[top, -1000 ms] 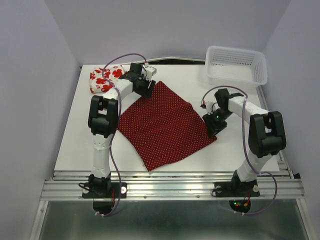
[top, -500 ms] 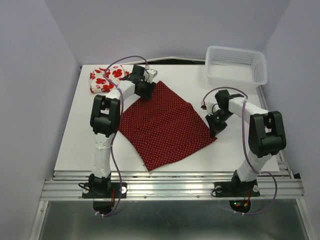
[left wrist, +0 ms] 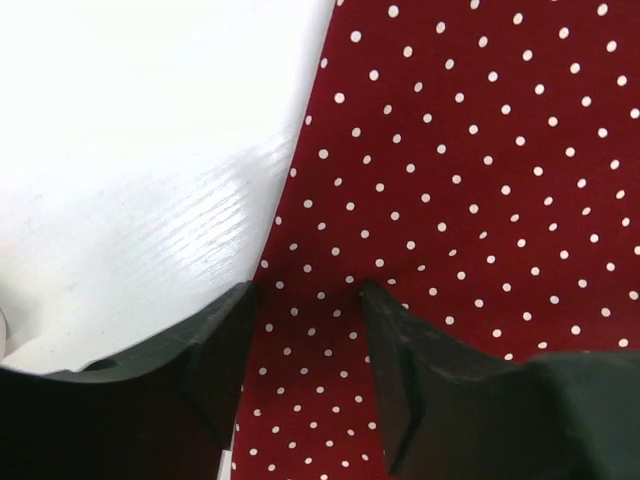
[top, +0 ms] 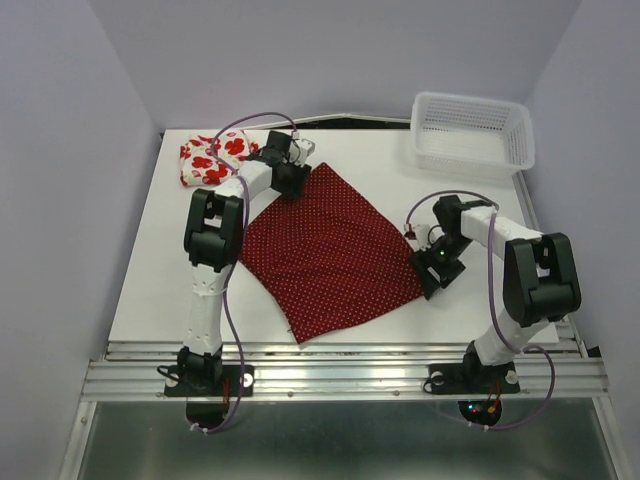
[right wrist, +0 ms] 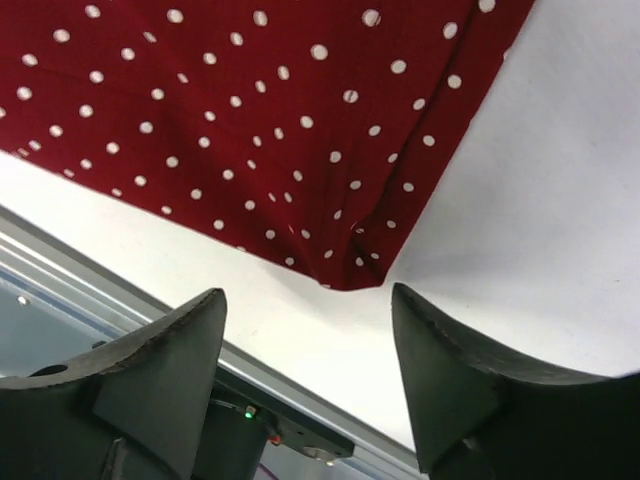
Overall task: Fold and stack the skirts
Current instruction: Fold the skirt
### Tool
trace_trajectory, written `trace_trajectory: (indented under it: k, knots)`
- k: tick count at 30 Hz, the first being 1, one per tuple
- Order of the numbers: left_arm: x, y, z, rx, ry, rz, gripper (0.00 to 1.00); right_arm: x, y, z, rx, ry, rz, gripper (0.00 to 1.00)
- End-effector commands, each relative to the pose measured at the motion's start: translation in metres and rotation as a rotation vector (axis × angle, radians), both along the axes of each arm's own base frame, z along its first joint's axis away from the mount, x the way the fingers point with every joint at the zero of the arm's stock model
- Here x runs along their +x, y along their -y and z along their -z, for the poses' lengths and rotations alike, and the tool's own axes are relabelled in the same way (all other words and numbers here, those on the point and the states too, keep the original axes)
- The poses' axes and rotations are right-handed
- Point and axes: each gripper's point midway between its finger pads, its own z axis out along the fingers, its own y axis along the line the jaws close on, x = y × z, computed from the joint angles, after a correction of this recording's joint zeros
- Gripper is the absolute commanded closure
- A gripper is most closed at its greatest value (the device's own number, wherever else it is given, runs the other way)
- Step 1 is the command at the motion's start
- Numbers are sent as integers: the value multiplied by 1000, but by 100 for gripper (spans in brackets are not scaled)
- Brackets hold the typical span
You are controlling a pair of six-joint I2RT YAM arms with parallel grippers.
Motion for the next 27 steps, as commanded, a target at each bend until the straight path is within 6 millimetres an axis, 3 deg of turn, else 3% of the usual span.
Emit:
trace_trajectory:
  k: [1, 3, 4, 7, 9, 10, 11, 12, 14, 15, 17, 18, 21, 24, 27]
  knots:
    - [0, 13, -37, -61, 57, 67, 38, 25, -10, -26, 61, 71, 5, 24]
    - [-5, 21, -60, -113, 99, 113, 31, 55, -22, -50, 117, 149, 13, 24]
    - [-6, 22, -89, -130, 148, 127, 28, 64, -27, -56, 138, 154, 17, 24]
    - [-22, 18, -129, -192, 157, 170, 27, 106, -43, -93, 211, 270, 5, 25]
    - [-31, -5, -133, -187, 126, 147, 26, 132, -50, -102, 241, 325, -2, 27]
    - [-39, -10, -144, -207, 125, 159, 26, 151, -57, -120, 280, 389, -21, 28]
    - [-41, -28, -144, -204, 113, 139, 26, 161, -60, -125, 291, 410, -34, 32]
    - [-52, -41, -130, -189, 63, 114, 27, 169, -67, -115, 295, 395, -63, 35]
    - [-65, -58, -131, -173, 53, 98, 28, 182, -83, -119, 303, 413, -114, 41]
    - [-77, -71, -115, -154, 9, 88, 29, 183, -87, -113, 296, 406, -143, 48]
    - [-91, -84, -110, -131, -6, 68, 32, 175, -100, -88, 297, 333, -176, 51]
    - [-104, -89, -94, -122, -45, 60, 32, 174, -104, -80, 293, 326, -186, 53]
    - [-120, -106, -76, -116, -84, 32, 35, 166, -119, -53, 278, 321, -230, 55]
    - [-133, -114, -62, -149, -134, 8, 37, 166, -131, -43, 271, 350, -296, 56]
    - [-137, -133, -49, -159, -161, -50, 41, 150, -126, -13, 195, 293, -355, 59]
